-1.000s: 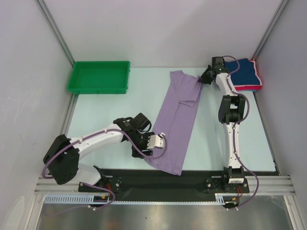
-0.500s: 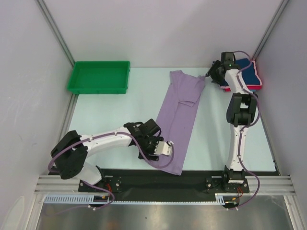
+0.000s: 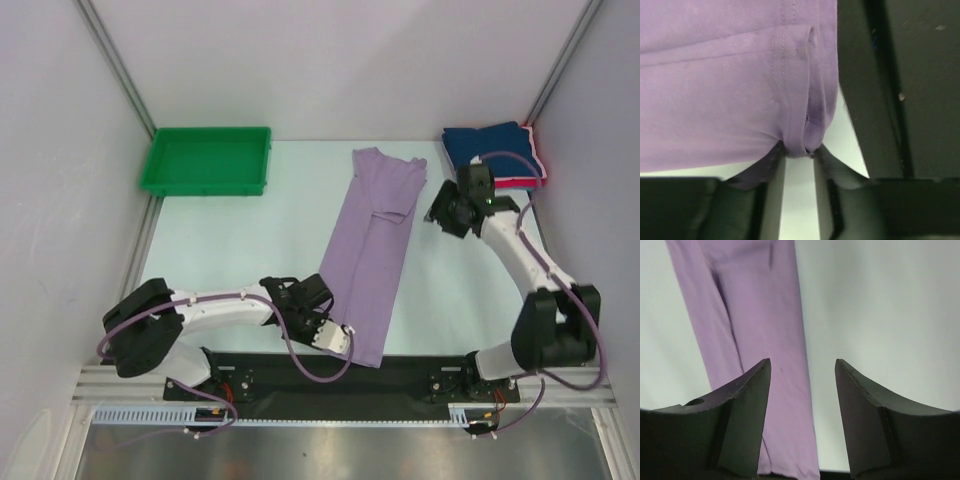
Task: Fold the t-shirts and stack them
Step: Fold the tshirt
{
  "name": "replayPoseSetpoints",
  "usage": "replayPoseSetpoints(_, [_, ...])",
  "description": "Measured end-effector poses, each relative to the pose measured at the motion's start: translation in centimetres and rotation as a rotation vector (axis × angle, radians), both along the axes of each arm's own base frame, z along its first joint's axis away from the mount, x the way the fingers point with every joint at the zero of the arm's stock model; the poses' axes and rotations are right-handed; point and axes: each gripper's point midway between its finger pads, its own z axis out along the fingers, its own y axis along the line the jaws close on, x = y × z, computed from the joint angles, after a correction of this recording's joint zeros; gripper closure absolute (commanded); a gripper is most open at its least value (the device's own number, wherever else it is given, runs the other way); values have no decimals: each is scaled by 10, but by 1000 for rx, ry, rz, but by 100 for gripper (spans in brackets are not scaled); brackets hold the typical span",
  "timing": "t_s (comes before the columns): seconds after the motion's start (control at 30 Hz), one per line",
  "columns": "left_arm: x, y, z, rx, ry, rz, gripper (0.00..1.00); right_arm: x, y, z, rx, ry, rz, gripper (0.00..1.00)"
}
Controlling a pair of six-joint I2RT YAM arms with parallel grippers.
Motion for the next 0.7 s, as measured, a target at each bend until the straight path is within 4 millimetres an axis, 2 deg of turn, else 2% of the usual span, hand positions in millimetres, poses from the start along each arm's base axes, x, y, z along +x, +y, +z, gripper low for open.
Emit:
replayPoseSetpoints(0.1, [-11,-8,1,-16,-4,-38,77,-55,17,-20,10,46,43,41])
replayPoseSetpoints(0.23, [-28,-18,3,-34,26,-63,77,-116,40,-58,22,155,111,42])
replayPoseSetpoints(0.33, [-38,-35,9,-53,82,-50,71,-161,56,-80,38,227,167,42])
replayPoseSetpoints(0.43, [-35,-60,22,-99,99,-32,55,-199,71,-94,50,282,214,42])
replayPoseSetpoints(0.5, [-34,-63,26,-118,92,-34,44,-218,80,-101,59,310,242,42])
replayPoseSetpoints(0.57, [-37,-55,26,-117,89,-42,37,-237,89,-106,64,337,275,43])
replayPoseSetpoints(0.7, [-48,-18,17,-57,90,-57,34,-269,106,-115,71,387,333,43])
